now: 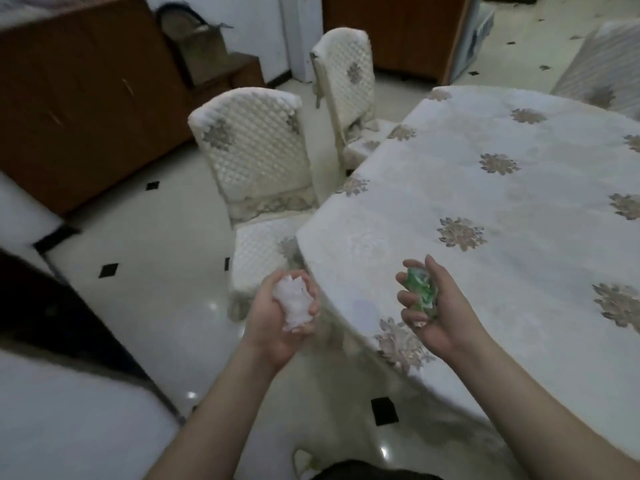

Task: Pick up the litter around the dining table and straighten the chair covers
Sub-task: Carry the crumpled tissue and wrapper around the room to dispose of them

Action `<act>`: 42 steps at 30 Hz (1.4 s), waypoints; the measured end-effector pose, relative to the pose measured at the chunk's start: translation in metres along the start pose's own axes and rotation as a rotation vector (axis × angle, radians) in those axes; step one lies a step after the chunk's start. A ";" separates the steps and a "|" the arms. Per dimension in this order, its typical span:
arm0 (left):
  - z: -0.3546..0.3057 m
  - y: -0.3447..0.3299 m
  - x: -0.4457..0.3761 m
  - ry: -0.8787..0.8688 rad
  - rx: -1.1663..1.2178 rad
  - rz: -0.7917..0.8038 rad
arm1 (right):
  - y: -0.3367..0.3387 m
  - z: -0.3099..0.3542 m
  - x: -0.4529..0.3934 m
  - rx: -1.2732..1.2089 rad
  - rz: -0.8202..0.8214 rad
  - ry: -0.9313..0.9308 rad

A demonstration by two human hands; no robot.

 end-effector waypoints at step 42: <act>-0.522 0.350 0.089 -0.800 0.309 -0.562 | -0.594 -0.319 -0.327 0.406 0.679 -0.504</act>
Point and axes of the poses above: each hand's wrist, its own x-axis away from the middle knuckle, its own y-axis out of the back of the hand, z = x × y, the point moved 9 cm from there along -x, towards the middle knuckle
